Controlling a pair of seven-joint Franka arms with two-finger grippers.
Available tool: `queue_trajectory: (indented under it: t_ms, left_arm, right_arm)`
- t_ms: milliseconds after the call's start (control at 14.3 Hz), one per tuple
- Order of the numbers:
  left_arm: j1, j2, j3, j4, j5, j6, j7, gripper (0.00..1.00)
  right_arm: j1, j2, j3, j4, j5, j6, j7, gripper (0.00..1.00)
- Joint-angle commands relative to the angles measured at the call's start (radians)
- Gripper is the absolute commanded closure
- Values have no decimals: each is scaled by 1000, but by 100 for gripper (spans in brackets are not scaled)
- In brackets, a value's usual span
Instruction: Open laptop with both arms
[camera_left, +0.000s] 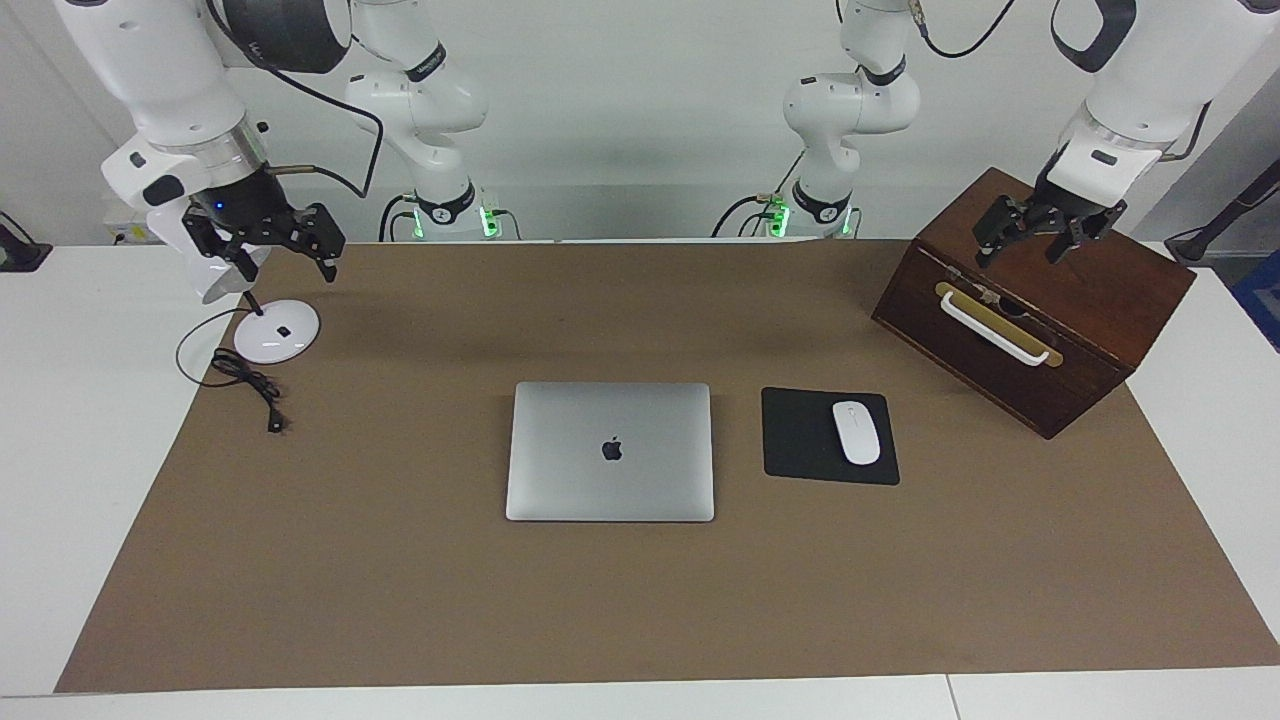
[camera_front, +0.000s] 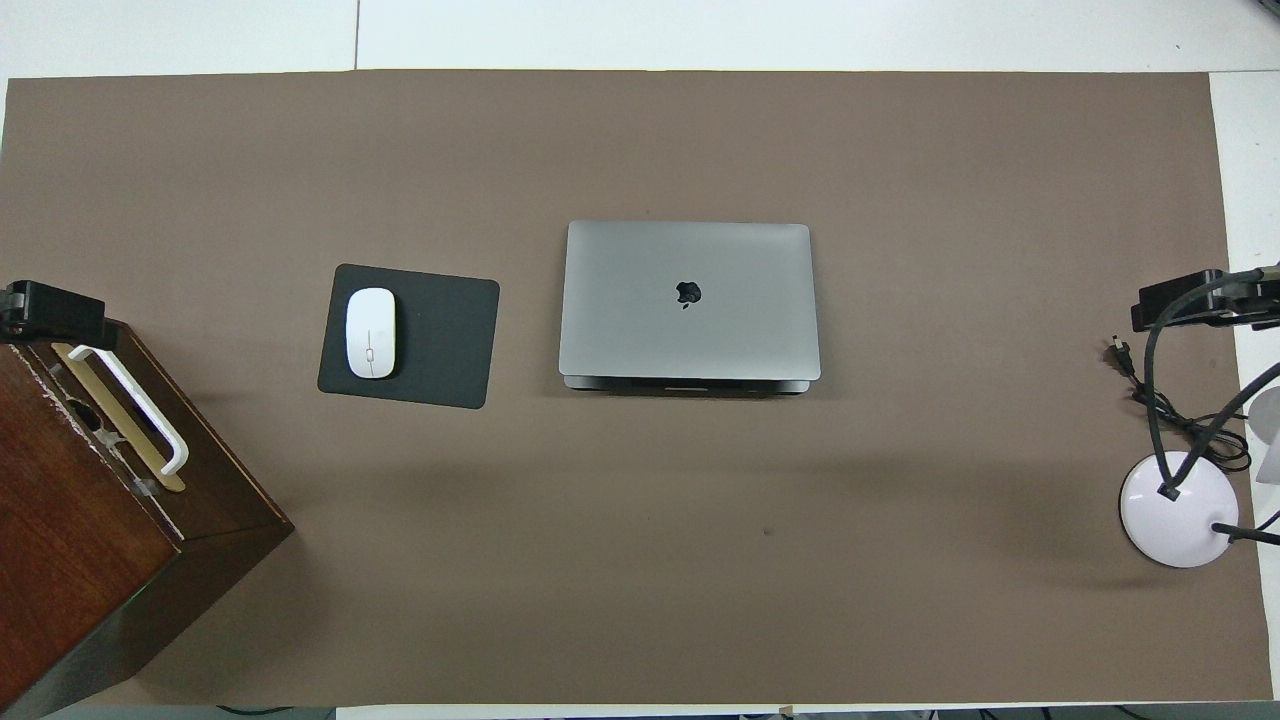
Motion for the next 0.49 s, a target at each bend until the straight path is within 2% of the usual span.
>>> queue_trajectory:
  t_ms: [0,418]
  left_arm:
    - [6,-13,-2,-12,-8,11,-11,0]
    - [6,-13,-2,-10,-8,10,-11,0]
  right_arm:
    - [-1,-20,2,-29,17,36,18,0]
    - [-1,-19,2,-29,17,42,18,0]
